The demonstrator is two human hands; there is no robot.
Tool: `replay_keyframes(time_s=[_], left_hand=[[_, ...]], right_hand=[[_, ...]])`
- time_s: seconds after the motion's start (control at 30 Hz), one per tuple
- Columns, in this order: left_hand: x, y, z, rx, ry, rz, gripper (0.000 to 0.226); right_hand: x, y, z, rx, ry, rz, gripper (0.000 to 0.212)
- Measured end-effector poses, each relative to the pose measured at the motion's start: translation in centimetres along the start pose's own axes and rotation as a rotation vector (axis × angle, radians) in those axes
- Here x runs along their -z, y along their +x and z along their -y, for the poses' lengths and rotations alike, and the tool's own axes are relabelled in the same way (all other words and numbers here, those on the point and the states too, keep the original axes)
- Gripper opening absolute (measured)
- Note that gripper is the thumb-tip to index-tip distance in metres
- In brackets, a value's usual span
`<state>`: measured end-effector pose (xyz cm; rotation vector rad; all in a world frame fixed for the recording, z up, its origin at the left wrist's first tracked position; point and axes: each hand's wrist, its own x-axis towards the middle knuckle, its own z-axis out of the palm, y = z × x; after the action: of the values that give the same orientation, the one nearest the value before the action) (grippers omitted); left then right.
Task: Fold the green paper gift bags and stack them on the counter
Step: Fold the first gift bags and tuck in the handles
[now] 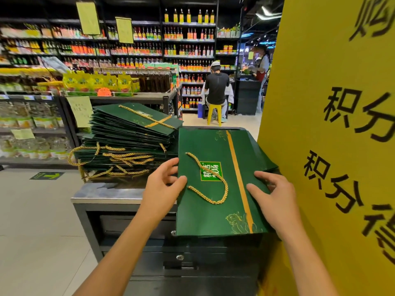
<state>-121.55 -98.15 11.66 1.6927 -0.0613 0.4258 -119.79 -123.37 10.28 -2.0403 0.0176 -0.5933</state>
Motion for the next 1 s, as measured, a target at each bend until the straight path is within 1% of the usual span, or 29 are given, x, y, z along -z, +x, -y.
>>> replay_keyframes(time_s=[0.03, 0.1, 0.2, 0.33, 0.37, 0.4, 0.43, 0.47, 0.57, 0.67, 0.77, 0.87, 0.93, 1.0], left_hand=[[-0.1, -0.3, 0.0, -0.01, 0.012, 0.05, 0.053], [-0.4, -0.6, -0.2, -0.012, 0.014, 0.128, 0.069], [-0.8, 0.4, -1.0, -0.006, 0.011, 0.202, 0.079], [-1.8, 4.6, -2.7, -0.004, 0.111, 0.282, 0.074], [-2.1, 5.9, -3.0, 0.004, 0.105, 0.286, 0.073], [-2.6, 7.0, -3.5, 0.004, 0.104, 0.283, 0.061], [-3.0, 8.1, -4.0, -0.001, 0.115, 0.27, 0.044], [-3.4, 9.0, -4.5, 0.002, 0.143, 0.247, 0.035], [-4.6, 11.5, -4.7, 0.005, 0.294, 0.205, 0.026], [-5.8, 12.9, -4.1, 0.033, 0.434, 0.217, 0.024], [-6.9, 13.6, -3.3, 0.033, 0.578, 0.205, 0.031], [-7.6, 13.9, -2.2, 0.033, 0.675, 0.197, 0.037], [-7.9, 13.9, -1.6, 0.006, 0.746, 0.202, 0.04], [-8.0, 14.1, -1.1, -0.06, 0.826, 0.18, 0.042]], right_hand=[[0.2, 0.1, 0.2, -0.001, -0.002, -0.014, 0.041], [0.6, 0.4, 0.7, 0.001, 0.002, -0.03, 0.04], [1.3, 1.9, 1.9, 0.007, 0.013, -0.042, 0.043], [1.6, 5.6, 3.9, 0.052, -0.112, -0.045, 0.044], [1.6, 6.7, 4.5, 0.052, -0.144, -0.038, 0.044], [1.5, 7.9, 5.0, 0.047, -0.18, -0.028, 0.045], [1.3, 9.1, 5.4, 0.042, -0.224, -0.017, 0.046], [1.0, 10.3, 5.6, 0.04, -0.271, -0.005, 0.046], [-0.4, 13.6, 5.3, 0.044, -0.391, 0.033, 0.043], [-1.8, 15.6, 4.0, 0.059, -0.524, 0.075, 0.035], [-2.7, 16.3, 2.7, 0.085, -0.59, 0.107, 0.034], [-3.3, 16.1, 1.4, 0.084, -0.629, 0.192, 0.033], [-3.5, 15.8, 0.7, 0.077, -0.63, 0.228, 0.032], [-3.6, 15.6, 0.2, 0.102, -0.625, 0.214, 0.035]])
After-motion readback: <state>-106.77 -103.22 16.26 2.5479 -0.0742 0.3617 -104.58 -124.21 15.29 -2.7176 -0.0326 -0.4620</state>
